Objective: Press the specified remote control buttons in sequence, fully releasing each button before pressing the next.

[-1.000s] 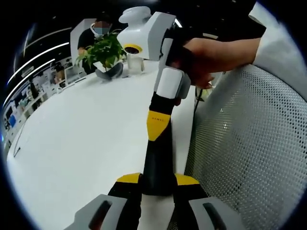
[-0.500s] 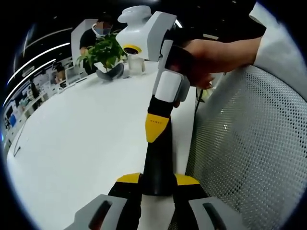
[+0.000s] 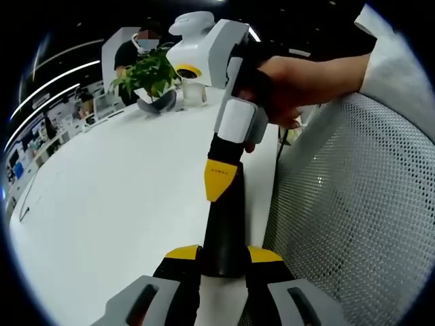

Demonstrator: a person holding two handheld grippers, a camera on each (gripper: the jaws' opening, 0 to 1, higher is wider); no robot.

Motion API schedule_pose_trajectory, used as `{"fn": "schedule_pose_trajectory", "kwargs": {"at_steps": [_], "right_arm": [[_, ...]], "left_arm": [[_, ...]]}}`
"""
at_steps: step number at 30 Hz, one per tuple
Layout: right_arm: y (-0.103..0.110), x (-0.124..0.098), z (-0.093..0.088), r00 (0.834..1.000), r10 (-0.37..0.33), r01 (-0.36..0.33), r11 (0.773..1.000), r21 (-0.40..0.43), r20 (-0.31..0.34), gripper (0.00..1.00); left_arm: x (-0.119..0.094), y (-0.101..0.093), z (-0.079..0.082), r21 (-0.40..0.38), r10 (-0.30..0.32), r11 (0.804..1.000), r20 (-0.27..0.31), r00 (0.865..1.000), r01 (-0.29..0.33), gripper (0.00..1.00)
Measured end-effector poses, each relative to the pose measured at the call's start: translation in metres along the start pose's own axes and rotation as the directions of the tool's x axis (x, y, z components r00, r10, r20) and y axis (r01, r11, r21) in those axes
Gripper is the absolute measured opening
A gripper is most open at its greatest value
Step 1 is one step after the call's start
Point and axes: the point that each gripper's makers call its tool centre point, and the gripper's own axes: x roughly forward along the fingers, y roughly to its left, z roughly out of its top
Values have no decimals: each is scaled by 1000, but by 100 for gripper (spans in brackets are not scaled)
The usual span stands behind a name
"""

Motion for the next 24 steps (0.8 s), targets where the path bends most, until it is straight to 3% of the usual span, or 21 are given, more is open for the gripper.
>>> {"fn": "schedule_pose_trajectory", "kwargs": {"at_steps": [14,24], "right_arm": [[-8,-12,-3,1000,-5,5,998,55,-8,0],[0,-12,-8,998,42,-39,997,72,-40,0]], "left_arm": [[0,0,1,7,1,1000,5,1000,-1,24],[1,2,2,1,3,1000,5,1000,-3,24]]}}
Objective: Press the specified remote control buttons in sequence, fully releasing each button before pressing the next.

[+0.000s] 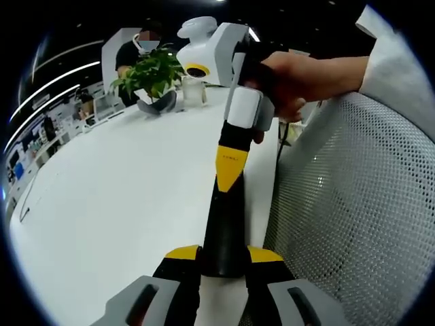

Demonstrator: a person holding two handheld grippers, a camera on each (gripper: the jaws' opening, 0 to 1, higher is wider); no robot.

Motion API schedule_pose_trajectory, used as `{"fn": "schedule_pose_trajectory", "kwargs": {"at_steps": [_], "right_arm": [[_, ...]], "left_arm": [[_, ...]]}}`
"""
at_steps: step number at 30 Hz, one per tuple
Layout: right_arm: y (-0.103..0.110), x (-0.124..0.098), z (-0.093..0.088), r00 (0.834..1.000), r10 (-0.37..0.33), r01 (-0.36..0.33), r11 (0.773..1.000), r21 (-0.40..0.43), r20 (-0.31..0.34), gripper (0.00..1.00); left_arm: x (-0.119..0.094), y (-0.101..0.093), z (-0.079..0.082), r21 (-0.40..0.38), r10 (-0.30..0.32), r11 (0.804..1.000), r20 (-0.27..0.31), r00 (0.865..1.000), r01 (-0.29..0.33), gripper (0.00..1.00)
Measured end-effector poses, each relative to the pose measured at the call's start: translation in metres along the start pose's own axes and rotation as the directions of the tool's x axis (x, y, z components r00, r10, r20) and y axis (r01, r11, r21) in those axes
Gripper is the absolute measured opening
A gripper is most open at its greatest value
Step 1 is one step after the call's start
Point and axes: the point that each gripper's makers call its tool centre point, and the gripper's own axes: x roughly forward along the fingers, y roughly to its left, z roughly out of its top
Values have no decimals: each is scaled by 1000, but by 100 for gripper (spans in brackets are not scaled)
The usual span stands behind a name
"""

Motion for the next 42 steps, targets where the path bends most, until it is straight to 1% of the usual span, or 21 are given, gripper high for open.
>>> {"fn": "schedule_pose_trajectory", "kwargs": {"at_steps": [5,10,15,20,26,31,36,42], "right_arm": [[-1,3,-2,1000,-13,13,1000,-17,-13,0],[0,4,-4,999,-29,28,998,-52,-24,0],[-1,4,-4,999,-25,24,999,-48,-26,0],[0,5,-2,1000,-23,22,999,-50,-20,0],[1,6,-2,999,-36,35,996,-80,-7,0],[0,6,-2,1000,-24,24,998,-59,-7,0],[-1,6,-2,1000,11,-11,1000,4,3,0],[1,6,-2,1000,20,-20,999,25,9,0]], "left_arm": [[0,0,1,-3,4,1000,1,1000,-4,25],[0,0,0,-5,4,1000,2,1000,-4,25],[0,-1,0,-6,5,1000,3,1000,-5,25],[0,0,0,-4,9,1000,5,1000,-9,25],[0,-1,-1,0,8,1000,7,1000,-8,24],[-1,-1,0,0,6,1000,11,1000,-6,24],[-1,-1,-1,0,6,1000,12,1000,-6,24],[-1,-1,-1,-1,8,1000,15,1000,-8,24]]}}
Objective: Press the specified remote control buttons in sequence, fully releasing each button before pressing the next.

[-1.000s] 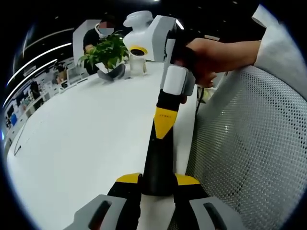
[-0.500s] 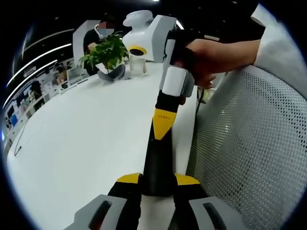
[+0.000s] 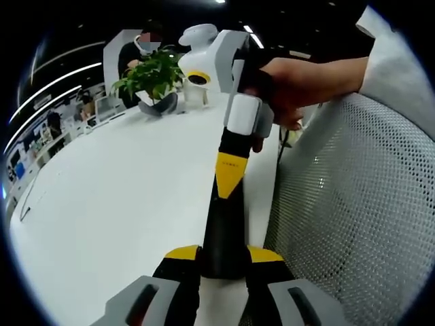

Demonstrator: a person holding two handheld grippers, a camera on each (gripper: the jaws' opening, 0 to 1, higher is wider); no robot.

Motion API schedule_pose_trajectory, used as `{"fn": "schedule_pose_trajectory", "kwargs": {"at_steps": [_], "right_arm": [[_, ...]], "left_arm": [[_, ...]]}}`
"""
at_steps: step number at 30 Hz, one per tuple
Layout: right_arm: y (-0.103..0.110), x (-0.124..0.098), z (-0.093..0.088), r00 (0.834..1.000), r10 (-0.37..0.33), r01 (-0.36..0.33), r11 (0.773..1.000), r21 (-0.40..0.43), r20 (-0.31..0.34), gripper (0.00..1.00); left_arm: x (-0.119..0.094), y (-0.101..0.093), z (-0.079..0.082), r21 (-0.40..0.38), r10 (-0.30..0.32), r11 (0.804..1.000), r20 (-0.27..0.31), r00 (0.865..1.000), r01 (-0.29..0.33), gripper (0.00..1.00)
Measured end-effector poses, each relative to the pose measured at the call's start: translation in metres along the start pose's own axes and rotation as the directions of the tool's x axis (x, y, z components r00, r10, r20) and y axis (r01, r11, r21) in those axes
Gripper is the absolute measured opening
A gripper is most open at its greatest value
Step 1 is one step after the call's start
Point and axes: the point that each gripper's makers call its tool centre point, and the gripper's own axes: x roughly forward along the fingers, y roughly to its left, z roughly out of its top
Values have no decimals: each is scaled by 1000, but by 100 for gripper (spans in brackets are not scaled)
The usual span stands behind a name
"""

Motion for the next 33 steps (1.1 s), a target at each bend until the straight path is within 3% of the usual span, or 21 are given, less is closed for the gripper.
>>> {"fn": "schedule_pose_trajectory", "kwargs": {"at_steps": [7,19,24,33], "right_arm": [[0,0,-1,1000,-4,4,1000,14,-8,0],[1,-2,-2,1000,-18,18,999,-31,-22,0],[2,-1,-10,998,-6,5,1000,-16,-70,0],[1,-2,-11,997,-21,19,999,-32,-75,0]], "left_arm": [[0,0,0,0,-1,1000,0,1000,1,24],[1,0,0,2,0,1000,-14,1000,1,24],[1,0,0,1,0,1000,-15,1000,0,24],[1,-1,0,2,0,1000,-15,1000,0,24]]}}
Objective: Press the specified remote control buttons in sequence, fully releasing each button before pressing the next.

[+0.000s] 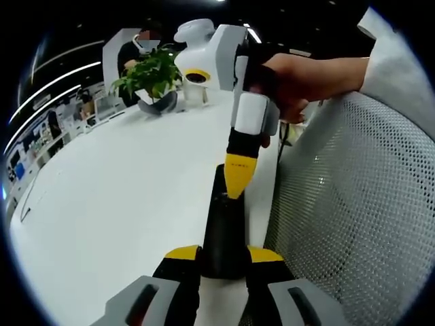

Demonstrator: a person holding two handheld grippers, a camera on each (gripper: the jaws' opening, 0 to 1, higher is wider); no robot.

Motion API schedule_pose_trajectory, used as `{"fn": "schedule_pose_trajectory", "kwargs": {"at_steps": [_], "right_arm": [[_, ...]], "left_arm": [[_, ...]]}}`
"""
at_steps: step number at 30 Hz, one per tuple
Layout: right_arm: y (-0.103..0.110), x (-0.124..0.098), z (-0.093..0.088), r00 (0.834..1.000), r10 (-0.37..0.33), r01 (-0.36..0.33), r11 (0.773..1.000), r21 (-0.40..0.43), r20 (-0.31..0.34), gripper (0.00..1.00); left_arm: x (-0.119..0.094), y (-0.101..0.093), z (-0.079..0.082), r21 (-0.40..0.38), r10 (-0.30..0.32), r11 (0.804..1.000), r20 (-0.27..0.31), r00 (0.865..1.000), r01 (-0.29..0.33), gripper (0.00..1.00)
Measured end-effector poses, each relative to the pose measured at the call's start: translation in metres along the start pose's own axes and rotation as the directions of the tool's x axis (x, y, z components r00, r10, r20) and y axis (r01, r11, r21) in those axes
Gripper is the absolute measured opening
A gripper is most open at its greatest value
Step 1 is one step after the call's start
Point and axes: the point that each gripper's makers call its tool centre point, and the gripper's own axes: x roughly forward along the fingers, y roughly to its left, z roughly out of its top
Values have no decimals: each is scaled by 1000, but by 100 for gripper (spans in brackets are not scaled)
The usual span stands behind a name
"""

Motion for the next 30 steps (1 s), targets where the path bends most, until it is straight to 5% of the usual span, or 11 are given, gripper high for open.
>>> {"fn": "schedule_pose_trajectory", "kwargs": {"at_steps": [30], "right_arm": [[-1,2,-6,999,-16,15,999,-36,-28,0]], "left_arm": [[1,-1,1,9,-5,1000,2,1000,5,25]]}}
